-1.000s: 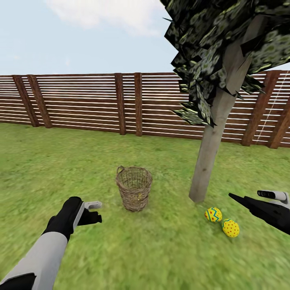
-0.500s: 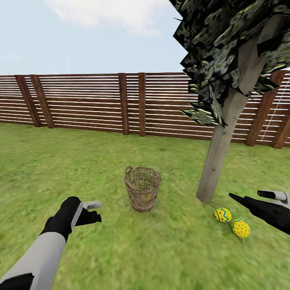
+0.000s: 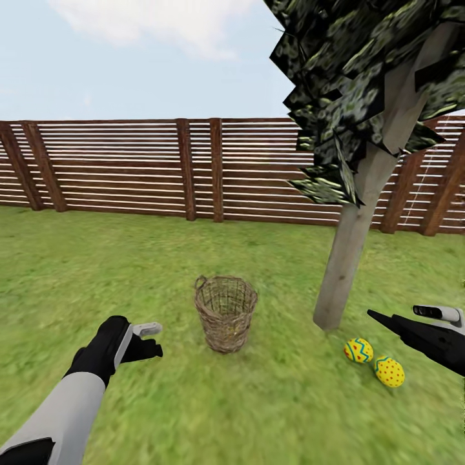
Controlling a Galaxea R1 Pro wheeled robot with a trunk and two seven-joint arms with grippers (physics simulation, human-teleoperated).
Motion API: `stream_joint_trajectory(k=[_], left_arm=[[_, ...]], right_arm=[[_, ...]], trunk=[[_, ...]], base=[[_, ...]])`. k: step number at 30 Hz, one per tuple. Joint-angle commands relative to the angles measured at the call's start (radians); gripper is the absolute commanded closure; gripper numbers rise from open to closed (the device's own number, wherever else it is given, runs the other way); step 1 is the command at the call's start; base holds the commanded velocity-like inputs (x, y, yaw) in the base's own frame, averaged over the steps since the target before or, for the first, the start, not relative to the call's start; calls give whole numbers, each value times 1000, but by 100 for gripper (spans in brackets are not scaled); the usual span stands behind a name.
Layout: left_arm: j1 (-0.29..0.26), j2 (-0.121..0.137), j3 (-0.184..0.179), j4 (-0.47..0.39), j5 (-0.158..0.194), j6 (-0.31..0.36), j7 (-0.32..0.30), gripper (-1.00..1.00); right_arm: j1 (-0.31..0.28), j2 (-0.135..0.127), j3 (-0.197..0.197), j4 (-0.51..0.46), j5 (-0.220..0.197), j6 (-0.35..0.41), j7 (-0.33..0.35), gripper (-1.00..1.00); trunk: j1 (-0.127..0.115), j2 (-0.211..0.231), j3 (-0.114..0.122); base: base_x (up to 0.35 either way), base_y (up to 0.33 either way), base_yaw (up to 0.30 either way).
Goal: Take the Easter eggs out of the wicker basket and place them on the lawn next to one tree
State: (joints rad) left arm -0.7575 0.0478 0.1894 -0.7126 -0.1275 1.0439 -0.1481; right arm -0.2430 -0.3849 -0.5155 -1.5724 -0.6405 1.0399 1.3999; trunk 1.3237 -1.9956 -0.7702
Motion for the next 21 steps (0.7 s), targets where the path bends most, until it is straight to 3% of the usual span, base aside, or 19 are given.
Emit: stream_joint_trajectory(k=[1, 21], left_arm=[[0, 0, 3, -1, -11, 3, -10, -100], [0, 0, 2, 1, -9, 3, -11, -100]], right_arm=[[-1, 0, 0, 0, -2, 7, 1, -100], [-1, 0, 0, 1, -2, 7, 3, -100]], trunk=[[0, 0, 0], [0, 0, 19]], base=[[259, 197, -230], [217, 250, -239]])
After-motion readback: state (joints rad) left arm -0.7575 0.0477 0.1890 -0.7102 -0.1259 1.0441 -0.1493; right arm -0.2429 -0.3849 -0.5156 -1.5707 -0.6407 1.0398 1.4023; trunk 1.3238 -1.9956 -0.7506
